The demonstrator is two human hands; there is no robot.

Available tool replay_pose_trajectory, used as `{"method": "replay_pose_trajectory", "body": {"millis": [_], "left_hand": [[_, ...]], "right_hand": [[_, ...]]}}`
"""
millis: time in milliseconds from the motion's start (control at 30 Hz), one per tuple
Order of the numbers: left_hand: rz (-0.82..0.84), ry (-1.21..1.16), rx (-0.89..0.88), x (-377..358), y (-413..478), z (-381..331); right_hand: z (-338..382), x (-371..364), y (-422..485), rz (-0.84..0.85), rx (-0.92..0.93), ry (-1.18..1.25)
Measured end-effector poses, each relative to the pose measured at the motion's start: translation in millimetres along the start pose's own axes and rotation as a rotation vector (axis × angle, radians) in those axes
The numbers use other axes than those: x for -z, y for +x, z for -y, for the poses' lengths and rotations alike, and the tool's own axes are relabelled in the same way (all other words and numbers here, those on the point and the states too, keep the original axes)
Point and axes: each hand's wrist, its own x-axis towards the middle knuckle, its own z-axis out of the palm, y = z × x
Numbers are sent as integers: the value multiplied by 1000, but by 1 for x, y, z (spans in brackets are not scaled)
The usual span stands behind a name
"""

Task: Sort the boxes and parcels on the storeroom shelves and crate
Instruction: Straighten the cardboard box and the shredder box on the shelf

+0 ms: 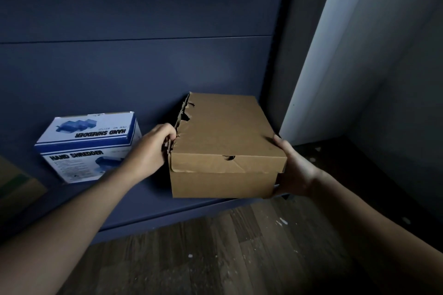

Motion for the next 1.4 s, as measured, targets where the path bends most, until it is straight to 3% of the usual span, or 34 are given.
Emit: {"method": "replay_pose_trajectory", "body": {"millis": [133, 233, 300, 333, 433, 600, 733, 867, 1000, 1100, 1200, 1400], "left_hand": [[-48, -103, 198, -4, 6, -7], [-315, -369, 364, 5, 20, -20], [-455, -216, 319, 15, 25, -33], [-467, -85, 206, 19, 25, -42], [-309, 179, -223, 20, 19, -78], [-82, 508, -500, -12, -3, -109], [-13, 700, -476, -20, -8, -113], [42, 775, -413, -22, -8, -118], [27, 743, -427, -19, -7, -118], [12, 706, -491, -12, -9, -109], [-12, 632, -511, -2, -10, -100], [-2, 413, -548, 18, -10, -85]], "right_hand": [[14, -13, -2, -23, -45, 4], [24, -26, -5, -20, -57, 66], [24, -32, -3, -65, -57, 82], [23, -37, -3, -108, -51, 74], [24, -55, -8, -116, -57, 82], [41, -77, -20, -113, -79, 122], [47, -83, -34, -142, -36, 102], [44, -84, -34, -53, 125, -1], [43, -85, -37, -5, 238, -266], [45, -85, -39, 37, 143, -239], [47, -75, -33, -66, -18, 34], [46, -41, -22, -345, 111, -52]]}}
